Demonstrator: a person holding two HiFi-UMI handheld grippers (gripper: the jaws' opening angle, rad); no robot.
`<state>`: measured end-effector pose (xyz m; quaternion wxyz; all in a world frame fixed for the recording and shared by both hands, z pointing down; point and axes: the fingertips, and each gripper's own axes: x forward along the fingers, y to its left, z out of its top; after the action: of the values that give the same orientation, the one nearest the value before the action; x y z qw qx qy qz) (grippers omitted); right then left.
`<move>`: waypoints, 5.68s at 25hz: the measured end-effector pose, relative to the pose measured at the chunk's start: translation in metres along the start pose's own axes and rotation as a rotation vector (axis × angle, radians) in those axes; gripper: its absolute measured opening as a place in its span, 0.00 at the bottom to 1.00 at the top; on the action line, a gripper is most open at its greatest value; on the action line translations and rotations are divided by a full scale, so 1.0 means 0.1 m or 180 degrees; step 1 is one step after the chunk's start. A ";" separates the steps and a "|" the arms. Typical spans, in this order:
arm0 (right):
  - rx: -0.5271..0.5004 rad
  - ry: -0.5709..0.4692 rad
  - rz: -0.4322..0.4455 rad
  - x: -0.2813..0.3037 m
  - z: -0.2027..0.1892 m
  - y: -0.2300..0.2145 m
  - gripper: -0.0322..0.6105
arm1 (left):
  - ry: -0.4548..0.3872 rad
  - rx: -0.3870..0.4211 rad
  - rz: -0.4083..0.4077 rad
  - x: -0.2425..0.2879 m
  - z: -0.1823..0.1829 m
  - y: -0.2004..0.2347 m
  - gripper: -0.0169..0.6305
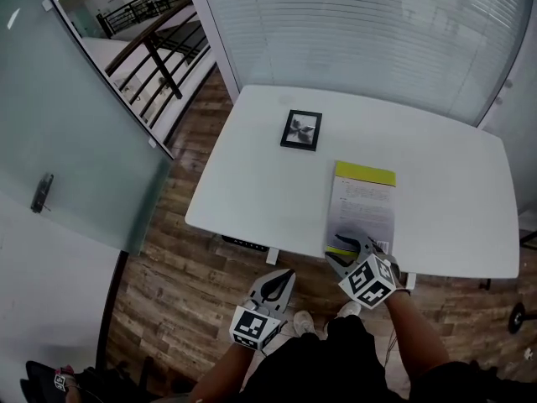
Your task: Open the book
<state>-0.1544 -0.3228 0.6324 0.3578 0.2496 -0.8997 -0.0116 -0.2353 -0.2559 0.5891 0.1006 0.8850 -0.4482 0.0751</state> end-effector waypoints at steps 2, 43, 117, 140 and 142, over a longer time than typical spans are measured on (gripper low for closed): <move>-0.0004 0.0004 0.0034 -0.01 0.01 -0.01 0.36 | 0.0000 0.0000 -0.0009 0.01 0.00 -0.01 0.05; 0.1039 -0.0909 -0.0714 -0.54 0.26 -0.33 0.07 | 0.0137 -0.0044 -0.0186 0.01 -0.22 -0.34 0.05; 0.2224 -0.2511 -0.1306 -3.12 -0.35 -0.81 0.06 | -0.0559 0.0105 -0.0209 0.60 1.21 -1.85 0.05; 0.1509 -0.1997 -0.2357 -3.20 -0.12 -0.78 0.05 | -0.0435 0.0335 -0.0528 0.72 1.24 -1.45 0.05; 0.1453 -0.1916 -0.2388 -3.20 -0.16 -0.74 0.05 | -0.0428 0.0307 -0.0562 0.74 1.21 -1.48 0.05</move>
<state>0.0871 -0.2389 0.4248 -0.0084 0.6114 -0.7912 -0.0139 -0.0668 -0.2579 0.4719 0.0338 0.9280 -0.3701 0.0279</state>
